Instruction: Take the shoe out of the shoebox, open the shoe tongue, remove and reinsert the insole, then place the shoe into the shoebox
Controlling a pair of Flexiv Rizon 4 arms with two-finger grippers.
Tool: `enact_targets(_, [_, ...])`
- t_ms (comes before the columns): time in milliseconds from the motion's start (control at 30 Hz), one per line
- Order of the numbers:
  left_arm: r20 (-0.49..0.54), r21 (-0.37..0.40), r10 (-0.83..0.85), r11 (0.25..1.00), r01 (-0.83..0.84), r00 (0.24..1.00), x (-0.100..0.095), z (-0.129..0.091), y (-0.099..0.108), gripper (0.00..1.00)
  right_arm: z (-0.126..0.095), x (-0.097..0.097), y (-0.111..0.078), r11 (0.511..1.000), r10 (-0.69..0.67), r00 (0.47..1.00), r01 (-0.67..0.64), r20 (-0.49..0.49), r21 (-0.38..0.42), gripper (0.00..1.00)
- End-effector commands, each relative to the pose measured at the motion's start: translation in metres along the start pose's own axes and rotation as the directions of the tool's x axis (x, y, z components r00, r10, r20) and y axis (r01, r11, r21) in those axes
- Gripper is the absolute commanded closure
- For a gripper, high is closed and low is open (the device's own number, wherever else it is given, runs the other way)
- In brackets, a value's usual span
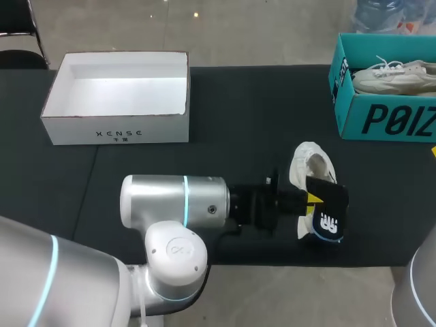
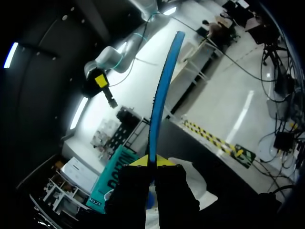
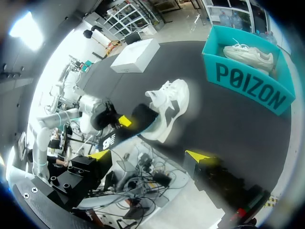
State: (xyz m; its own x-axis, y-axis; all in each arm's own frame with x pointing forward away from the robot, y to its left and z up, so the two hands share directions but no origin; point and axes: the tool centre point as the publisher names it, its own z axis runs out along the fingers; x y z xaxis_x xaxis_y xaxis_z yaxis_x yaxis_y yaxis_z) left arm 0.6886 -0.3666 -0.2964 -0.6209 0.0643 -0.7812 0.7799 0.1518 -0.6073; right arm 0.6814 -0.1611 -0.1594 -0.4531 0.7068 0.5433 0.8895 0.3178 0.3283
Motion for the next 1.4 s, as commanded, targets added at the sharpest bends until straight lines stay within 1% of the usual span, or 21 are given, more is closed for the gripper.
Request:
enact_targets(33, [0.03, 0.037, 0.003, 0.999, -0.004, 1.0, -0.003, 0.002, -0.019, 1.0, 0.0, 0.0, -0.001, 1.0, 0.0, 1.0, 0.0, 0.002, 0.001, 0.0])
enact_targets(233, [0.044, 0.081, 0.001, 0.997, -0.004, 0.999, -0.01, 0.003, -0.039, 1.0, 0.0, 0.0, -0.001, 1.0, 0.0, 1.0, 0.0, 0.002, 0.001, 0.0])
enact_targets(333, [0.048, 0.092, 0.002, 0.996, -0.007, 0.999, -0.013, 0.001, -0.045, 1.0, 0.0, 0.0, -0.001, 1.0, 0.0, 1.0, 0.0, 0.002, 0.001, 0.0])
enact_targets(533, [0.046, 0.095, 0.01, 0.995, -0.015, 0.999, -0.019, -0.005, -0.048, 1.0, 0.0, 0.0, -0.001, 1.0, 0.0, 1.0, 0.0, 0.002, 0.001, 0.0])
enact_targets(667, [0.035, 0.077, -0.005, 0.997, 0.002, 0.999, -0.021, -0.014, -0.048, 1.0, 0.0, 0.0, -0.001, 1.0, 0.0, 1.0, 0.0, 0.002, 0.001, 0.0])
enact_targets(767, [0.035, 0.063, -0.034, 0.998, 0.032, 0.999, -0.021, -0.022, -0.052, 1.0, 0.0, 0.0, -0.001, 1.0, 0.0, 1.0, 0.0, 0.002, 0.001, 0.0])
enact_targets(900, [0.032, 0.053, -0.073, 0.996, 0.071, 0.997, -0.019, -0.028, -0.06, 1.0, 0.0, 0.0, -0.001, 1.0, 0.0, 1.0, 0.0, 0.002, 0.001, 0.0])
enact_targets(1100, [0.015, 0.043, -0.12, 0.992, 0.119, 0.993, -0.01, -0.025, -0.073, 1.0, 0.0, 0.0, -0.001, 1.0, 0.0, 1.0, 0.0, 0.002, 0.001, 0.0])
enact_targets(1233, [0.019, 0.024, -0.158, 0.987, 0.158, 0.987, -0.003, -0.028, -0.073, 1.0, 0.0, 0.0, -0.001, 1.0, 0.0, 1.0, 0.0, 0.002, 0.001, 0.0])
enact_targets(1400, [0.02, 0.027, -0.19, 0.982, 0.189, 0.982, 0.006, -0.028, -0.076, 1.0, 0.0, 0.0, -0.001, 1.0, 0.0, 1.0, 0.0, 0.002, 0.001, 0.0])
